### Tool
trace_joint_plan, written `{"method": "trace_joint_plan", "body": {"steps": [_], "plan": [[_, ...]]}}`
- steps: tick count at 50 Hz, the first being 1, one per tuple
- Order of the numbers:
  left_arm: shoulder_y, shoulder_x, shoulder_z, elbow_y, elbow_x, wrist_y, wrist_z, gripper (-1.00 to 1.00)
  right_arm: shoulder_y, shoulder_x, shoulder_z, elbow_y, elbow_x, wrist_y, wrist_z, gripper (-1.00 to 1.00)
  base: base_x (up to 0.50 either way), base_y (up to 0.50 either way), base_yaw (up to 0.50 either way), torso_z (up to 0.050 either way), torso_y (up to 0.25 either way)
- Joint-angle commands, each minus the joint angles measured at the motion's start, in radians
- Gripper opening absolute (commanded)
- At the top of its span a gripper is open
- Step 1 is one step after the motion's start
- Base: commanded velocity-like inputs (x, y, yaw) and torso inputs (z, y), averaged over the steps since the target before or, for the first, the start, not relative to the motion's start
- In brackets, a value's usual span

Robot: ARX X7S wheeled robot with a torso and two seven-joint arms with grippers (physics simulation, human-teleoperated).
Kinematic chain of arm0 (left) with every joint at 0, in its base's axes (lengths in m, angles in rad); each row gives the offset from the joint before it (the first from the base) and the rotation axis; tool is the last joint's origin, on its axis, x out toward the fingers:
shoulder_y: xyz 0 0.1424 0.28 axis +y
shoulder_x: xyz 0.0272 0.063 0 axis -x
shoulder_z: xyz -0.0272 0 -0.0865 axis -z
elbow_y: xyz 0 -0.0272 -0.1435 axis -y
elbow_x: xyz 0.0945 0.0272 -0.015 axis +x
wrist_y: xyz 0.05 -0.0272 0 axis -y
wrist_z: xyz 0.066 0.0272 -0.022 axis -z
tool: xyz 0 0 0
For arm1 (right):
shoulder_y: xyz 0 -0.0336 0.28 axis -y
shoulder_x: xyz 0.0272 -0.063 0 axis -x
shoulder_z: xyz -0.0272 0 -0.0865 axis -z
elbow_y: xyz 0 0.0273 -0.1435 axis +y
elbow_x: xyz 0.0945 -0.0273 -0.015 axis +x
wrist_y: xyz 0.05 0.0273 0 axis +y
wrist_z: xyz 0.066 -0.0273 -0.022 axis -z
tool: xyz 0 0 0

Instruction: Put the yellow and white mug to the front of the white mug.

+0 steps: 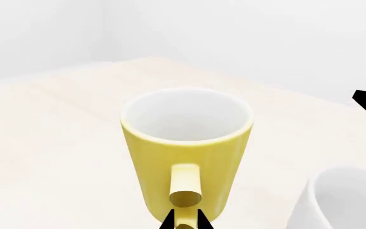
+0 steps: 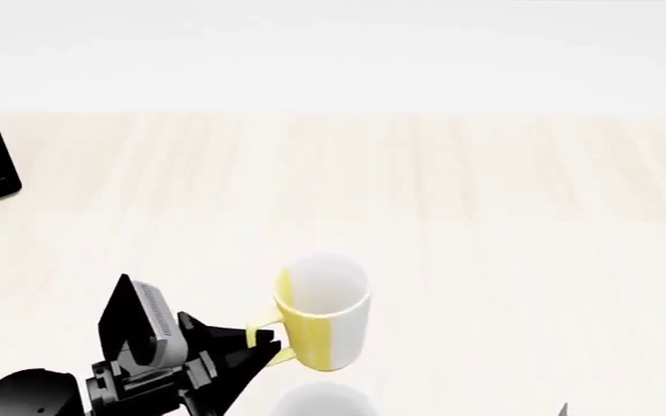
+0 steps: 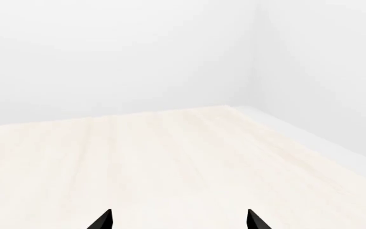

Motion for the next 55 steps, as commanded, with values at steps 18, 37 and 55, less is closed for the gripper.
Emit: {"method": "trace_joint_plan", "body": {"steps": [18, 37, 55], "plan": [[-0.082, 0.091, 0.004, -0.379, 0.048, 0.276, 0.046, -1.00, -0.003, 0.009, -0.009, -0.007, 0.004, -0.001, 0.010, 1.00, 0.00, 0.00, 0.00, 0.000, 0.000], [-0.057, 0.096, -0.107, -0.392, 0.148, 0.276, 0.053, -1.00, -0.008, 0.015, -0.013, -0.018, 0.007, -0.002, 0.018, 1.00, 0.00, 0.00, 0.00, 0.000, 0.001], [-0.032, 0.110, -0.271, -0.392, 0.299, 0.264, 0.052, -1.00, -0.011, 0.020, -0.017, -0.023, 0.009, -0.004, 0.024, 1.00, 0.00, 0.00, 0.00, 0.000, 0.000]]}}
